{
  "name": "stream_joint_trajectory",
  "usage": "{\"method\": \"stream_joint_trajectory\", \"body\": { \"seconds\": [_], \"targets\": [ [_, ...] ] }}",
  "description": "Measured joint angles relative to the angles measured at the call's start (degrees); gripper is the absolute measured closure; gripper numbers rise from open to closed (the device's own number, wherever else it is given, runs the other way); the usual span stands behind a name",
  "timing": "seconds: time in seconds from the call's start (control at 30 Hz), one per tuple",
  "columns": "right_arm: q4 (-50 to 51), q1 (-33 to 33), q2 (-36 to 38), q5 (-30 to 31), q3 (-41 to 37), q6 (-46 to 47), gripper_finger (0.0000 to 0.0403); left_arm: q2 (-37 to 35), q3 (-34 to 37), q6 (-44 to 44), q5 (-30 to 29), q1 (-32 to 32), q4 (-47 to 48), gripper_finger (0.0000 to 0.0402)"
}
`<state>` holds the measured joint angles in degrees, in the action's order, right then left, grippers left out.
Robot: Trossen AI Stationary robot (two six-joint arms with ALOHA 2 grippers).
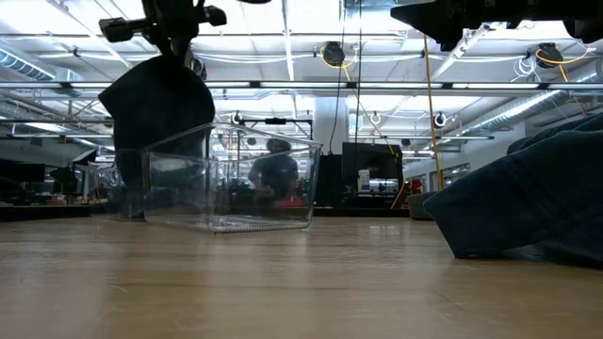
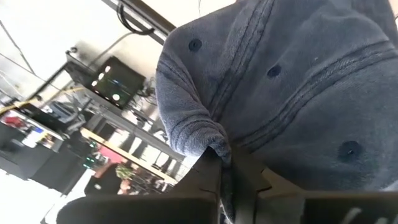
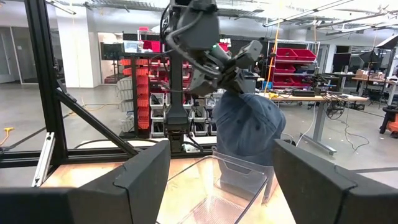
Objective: Pick & Place hat
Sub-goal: Put the top blue cap into the top transparent bin
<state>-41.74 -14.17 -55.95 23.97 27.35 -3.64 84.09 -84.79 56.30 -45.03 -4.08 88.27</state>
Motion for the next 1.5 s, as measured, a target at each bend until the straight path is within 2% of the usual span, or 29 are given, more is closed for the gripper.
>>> {"method": "stream_joint_trajectory", "body": {
  "seconds": [0.47,0.7,0.77,0.9,1.03,1.1,1.27,1.5],
  "targets": [
    [0.0,0.0,0.0,0.0,0.0,0.0,0.0138,0.0,0.0,4.1,0.1,-11.2,-2.1,0.0396],
    [0.0,0.0,0.0,0.0,0.0,0.0,0.0138,0.0,2.7,6.7,2.7,-16.4,-8.7,0.0382],
    [0.0,0.0,0.0,0.0,0.0,0.0,0.0138,0.0,3.9,4.9,2.1,-17.0,-9.4,0.0384],
    [0.1,0.0,0.0,0.0,0.0,0.0,0.0138,0.0,6.0,-1.7,-2.7,-17.0,-11.9,0.0380],
    [0.3,0.0,0.0,0.0,0.0,0.0,0.0138,0.0,6.1,-10.6,-7.1,-17.0,-11.6,0.0350],
    [0.3,0.0,0.0,0.0,0.0,0.0,0.0138,0.0,6.1,-13.1,-7.4,-17.0,-11.5,0.0328],
    [0.4,0.0,0.0,0.0,0.0,0.2,0.0138,0.0,6.1,-16.4,-8.3,-17.0,-11.3,0.0268],
    [0.4,0.0,0.0,0.0,0.0,0.6,0.0138,-0.2,6.1,-19.8,-15.8,-17.8,-10.2,0.0206]
  ]
}}
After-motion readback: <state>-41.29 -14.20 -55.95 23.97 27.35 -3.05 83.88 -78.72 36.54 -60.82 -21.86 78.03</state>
